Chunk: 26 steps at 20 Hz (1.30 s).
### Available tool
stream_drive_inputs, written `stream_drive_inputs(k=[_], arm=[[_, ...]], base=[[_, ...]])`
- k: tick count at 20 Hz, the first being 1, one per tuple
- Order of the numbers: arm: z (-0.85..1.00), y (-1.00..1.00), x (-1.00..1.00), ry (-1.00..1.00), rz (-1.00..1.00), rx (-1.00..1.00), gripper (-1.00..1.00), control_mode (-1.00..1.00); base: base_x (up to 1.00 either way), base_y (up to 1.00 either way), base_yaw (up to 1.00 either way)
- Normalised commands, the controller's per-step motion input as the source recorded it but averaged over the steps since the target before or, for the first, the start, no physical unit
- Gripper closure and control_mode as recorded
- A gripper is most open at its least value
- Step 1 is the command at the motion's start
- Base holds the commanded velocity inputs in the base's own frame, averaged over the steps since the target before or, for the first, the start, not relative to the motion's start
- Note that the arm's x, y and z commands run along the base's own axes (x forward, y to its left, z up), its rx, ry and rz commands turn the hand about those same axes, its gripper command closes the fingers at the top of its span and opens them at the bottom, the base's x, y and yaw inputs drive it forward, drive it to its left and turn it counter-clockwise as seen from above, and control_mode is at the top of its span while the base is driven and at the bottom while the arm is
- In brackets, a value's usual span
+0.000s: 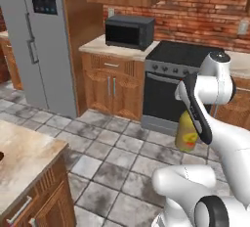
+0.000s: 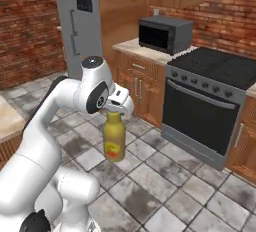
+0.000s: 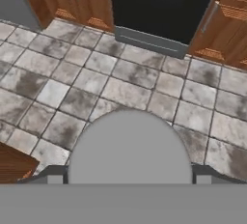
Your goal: Place the drinks on the dining counter in a tight cluster.
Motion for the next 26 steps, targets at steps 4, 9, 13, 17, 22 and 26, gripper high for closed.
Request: stream_drive_inputs(k=[4, 9, 13, 17, 22, 26], arm=[[0.0, 0.0, 0.0, 0.0, 0.0, 0.0, 1.0, 1.0], [0.0, 0.0, 0.0, 0.0, 0.0, 0.0, 1.0, 1.0], [0.0, 0.0, 0.0, 0.0, 0.0, 0.0, 1.0, 1.0], [0.0, 0.0, 0.0, 0.0, 0.0, 0.0, 1.0, 1.0], [0.0, 0.0, 0.0, 0.0, 0.0, 0.0, 1.0, 1.0], [0.0, 0.0, 0.0, 0.0, 0.0, 0.0, 1.0, 1.0]], base=[[0.01, 0.08, 0.88], [0.11, 0.01, 0.86], [0.15, 0.03, 0.82], [0.26, 0.13, 0.59], [0.42, 0.22, 0.24], [0.5, 0.3, 0.14]])
